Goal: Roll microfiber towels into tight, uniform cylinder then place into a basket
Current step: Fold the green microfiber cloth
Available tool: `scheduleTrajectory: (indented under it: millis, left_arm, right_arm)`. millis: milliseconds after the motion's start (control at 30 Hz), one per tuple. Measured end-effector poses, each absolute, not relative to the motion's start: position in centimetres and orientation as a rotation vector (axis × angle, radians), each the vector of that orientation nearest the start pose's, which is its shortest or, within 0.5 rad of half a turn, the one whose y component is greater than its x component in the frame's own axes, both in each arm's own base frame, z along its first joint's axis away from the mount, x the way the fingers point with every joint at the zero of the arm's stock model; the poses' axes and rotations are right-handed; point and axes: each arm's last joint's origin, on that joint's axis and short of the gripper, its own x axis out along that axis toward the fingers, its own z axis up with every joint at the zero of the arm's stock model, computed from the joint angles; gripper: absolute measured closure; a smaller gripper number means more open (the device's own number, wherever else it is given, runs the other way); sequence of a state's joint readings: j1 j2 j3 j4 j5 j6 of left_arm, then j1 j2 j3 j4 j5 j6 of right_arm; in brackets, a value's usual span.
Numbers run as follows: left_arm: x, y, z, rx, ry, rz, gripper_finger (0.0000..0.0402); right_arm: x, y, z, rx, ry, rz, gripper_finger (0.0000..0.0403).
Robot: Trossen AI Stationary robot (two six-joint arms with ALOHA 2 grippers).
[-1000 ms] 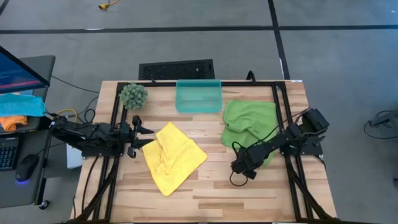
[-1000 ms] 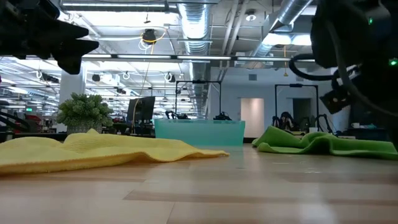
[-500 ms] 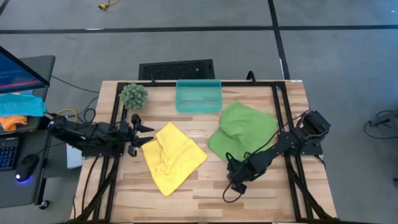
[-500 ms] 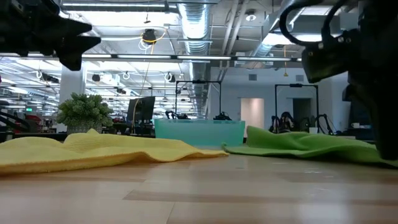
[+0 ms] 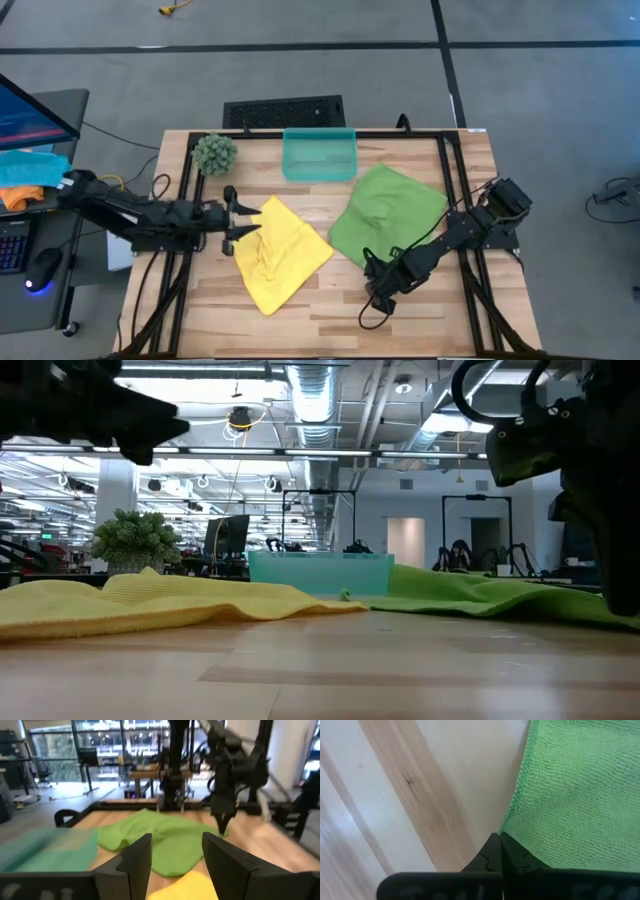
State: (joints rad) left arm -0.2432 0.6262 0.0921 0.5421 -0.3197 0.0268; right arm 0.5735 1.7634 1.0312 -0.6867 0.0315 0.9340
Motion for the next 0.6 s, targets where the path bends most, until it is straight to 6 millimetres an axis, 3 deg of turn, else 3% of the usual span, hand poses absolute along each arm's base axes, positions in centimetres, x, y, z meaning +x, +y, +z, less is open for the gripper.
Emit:
scheduleTrajectory:
  millis: [200, 433, 600]
  left_arm:
    - [18.3, -2.9, 18.4, 0.121, 0.172, 0.104, 0.0235]
    - [24.7, -3.5, 17.5, 0.272, 0.340, 0.100, 0.0235]
    - [28.9, -4.0, 16.4, 0.363, 0.404, -0.002, 0.0235]
  right_arm:
    - [25.5, 16.5, 14.3, 0.339, 1.426, -0.223, 0.0397]
    - [25.2, 16.3, 13.9, 0.336, 1.434, -0.231, 0.0399]
    - [25.2, 16.3, 13.9, 0.337, 1.433, -0.230, 0.0397]
